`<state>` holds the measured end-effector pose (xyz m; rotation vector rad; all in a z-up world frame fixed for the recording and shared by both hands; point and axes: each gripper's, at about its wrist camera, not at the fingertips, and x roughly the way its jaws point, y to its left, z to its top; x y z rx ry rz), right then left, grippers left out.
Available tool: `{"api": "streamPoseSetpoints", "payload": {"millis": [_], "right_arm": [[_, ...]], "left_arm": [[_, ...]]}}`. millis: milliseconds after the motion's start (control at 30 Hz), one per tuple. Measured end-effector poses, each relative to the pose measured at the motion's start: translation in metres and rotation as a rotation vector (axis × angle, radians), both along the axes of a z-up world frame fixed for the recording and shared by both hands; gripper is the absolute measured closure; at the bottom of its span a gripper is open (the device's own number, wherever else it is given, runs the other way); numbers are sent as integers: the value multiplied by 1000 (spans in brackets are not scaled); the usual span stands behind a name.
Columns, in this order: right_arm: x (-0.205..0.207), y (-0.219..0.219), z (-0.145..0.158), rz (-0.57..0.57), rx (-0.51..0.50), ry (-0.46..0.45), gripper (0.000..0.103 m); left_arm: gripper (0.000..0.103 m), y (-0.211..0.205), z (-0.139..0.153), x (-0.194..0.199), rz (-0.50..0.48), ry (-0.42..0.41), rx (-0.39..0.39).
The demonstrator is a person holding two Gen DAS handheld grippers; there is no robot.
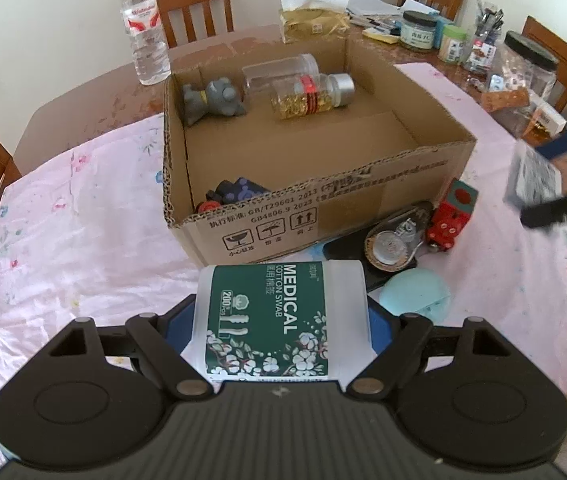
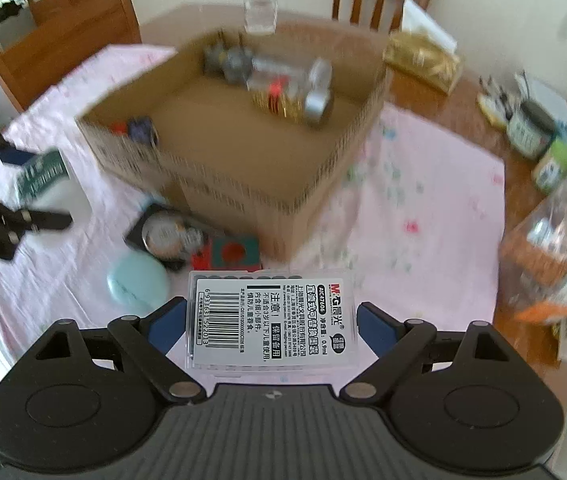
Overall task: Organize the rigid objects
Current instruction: 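Carry both into the cardboard box and open both grippers to release them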
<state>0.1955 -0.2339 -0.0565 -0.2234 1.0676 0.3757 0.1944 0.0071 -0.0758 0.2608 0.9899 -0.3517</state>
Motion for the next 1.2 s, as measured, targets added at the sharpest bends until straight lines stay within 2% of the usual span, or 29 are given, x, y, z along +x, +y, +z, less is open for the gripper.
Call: {"api": "streamPoseSetpoints", "payload": {"millis": [133, 333, 633, 733, 933, 1200], "right_arm": [[10, 9, 27, 33, 11, -72, 9], [39, 30, 46, 93, 2, -148, 9], [86, 60, 41, 126, -18, -164, 9], [96, 66, 32, 122, -50, -150, 0], [86, 61, 26, 85, -27, -134, 0], [57, 49, 28, -49, 1, -137, 0]], "left_arm": [[21, 1, 10, -3, 0, -35, -1], [21, 9, 22, -4, 33, -64, -24], [21, 28, 33, -4, 102, -96, -23], [21, 33, 35, -2, 117, -100, -25], [21, 36, 37, 8, 120, -106, -30], [21, 23, 43, 30, 67, -116, -36]]}}
